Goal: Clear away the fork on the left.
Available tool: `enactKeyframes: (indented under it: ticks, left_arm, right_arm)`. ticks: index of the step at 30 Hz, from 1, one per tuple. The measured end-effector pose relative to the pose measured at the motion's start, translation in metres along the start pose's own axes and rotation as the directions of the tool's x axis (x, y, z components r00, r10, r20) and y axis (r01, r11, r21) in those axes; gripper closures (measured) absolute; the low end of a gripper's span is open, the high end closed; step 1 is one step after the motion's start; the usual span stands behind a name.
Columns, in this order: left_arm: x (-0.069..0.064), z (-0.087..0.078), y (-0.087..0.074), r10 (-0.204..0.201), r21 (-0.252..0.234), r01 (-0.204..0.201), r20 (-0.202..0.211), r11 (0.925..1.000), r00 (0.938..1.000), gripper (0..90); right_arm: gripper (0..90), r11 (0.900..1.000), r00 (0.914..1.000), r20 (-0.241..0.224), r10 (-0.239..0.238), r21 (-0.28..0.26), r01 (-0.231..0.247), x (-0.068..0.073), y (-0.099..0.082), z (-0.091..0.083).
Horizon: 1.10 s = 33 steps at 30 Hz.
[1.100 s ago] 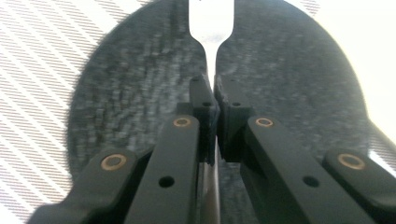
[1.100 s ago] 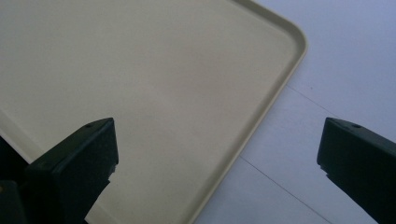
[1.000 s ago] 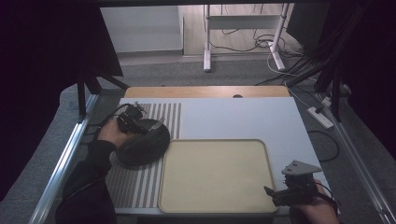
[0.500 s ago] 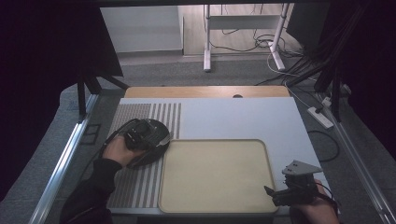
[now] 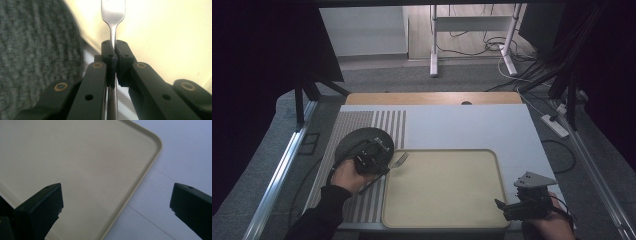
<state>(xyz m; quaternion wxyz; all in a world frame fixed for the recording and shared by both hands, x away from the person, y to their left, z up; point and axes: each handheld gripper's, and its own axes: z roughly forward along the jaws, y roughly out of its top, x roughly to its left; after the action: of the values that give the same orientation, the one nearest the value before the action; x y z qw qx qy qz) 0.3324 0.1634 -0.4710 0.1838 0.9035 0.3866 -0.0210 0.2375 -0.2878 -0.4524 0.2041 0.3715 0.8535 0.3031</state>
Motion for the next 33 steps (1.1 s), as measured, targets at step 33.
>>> enactKeyframes:
  ticks: [33]
  left_arm:
    - [-0.059, 0.054, 0.033, 0.077, 0.004, -0.077, 0.028, 0.997, 0.9967, 62.5]
  right_arm:
    - [0.0, 0.9999, 0.9999, -0.011, -0.013, 0.001, 0.013, 0.001, 0.0, 0.0]
